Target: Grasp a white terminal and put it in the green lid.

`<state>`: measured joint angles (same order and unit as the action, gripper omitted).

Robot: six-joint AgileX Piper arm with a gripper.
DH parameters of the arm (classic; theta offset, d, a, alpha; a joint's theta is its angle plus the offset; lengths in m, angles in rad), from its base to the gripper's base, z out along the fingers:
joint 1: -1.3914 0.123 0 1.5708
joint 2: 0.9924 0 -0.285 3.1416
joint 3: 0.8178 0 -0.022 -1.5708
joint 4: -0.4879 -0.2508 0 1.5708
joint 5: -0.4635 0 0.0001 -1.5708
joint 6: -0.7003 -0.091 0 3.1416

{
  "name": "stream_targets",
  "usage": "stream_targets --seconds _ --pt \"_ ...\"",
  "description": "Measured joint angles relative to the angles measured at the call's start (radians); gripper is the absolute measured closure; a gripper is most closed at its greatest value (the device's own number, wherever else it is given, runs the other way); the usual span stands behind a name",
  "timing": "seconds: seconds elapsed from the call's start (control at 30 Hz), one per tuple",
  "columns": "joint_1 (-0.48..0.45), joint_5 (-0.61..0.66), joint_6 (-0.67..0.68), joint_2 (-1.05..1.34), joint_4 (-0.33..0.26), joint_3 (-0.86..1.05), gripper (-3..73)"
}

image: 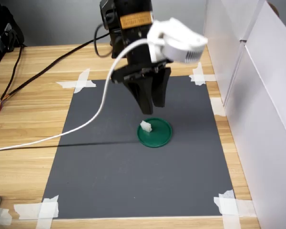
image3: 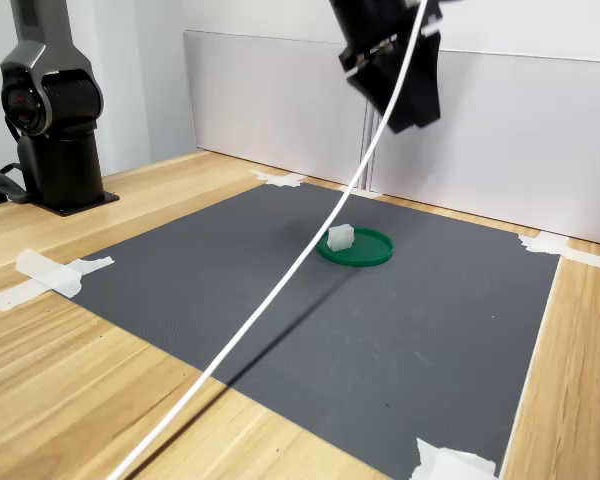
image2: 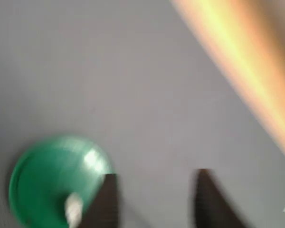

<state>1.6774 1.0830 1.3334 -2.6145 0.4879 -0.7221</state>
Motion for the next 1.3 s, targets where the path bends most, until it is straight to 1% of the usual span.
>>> stream_targets --seconds 0.07,0.1,0.13,0.2,0.37,0.5,0.57,0.63,0.7,0.77,0.93,1.1,1.3 --pt "0.0 -0.021 -0.06 0.045 0.0 0.0 59.5" --pt "0.0 -0.029 -0.095 0.067 0.0 0.001 64.4" --pt "0.0 -0.036 -0.132 0.089 0.0 0.001 67.3" --pt "0.0 -0.036 -0.211 0.136 0.024 0.001 70.1" --pt "0.0 -0.07 -0.448 0.27 0.1 0.05 71.3" --pt "-0.003 -0.148 -0.604 0.422 0.158 0.181 71.5" --pt "-0.023 -0.194 -0.645 0.519 0.163 0.279 71.5" --pt "-0.068 -0.249 -0.684 0.623 0.162 0.382 71.5" --pt "-0.116 -0.295 -0.714 0.722 0.152 0.47 71.5" --pt "-0.163 -0.314 -0.731 0.836 0.139 0.555 71.5" --pt "-0.236 -0.307 -0.74 1.081 0.13 0.716 71.5" --pt "-0.25 -0.302 -0.742 1.267 0.13 0.841 71.5" --pt "-0.25 -0.297 -0.743 1.352 0.13 0.979 71.5"
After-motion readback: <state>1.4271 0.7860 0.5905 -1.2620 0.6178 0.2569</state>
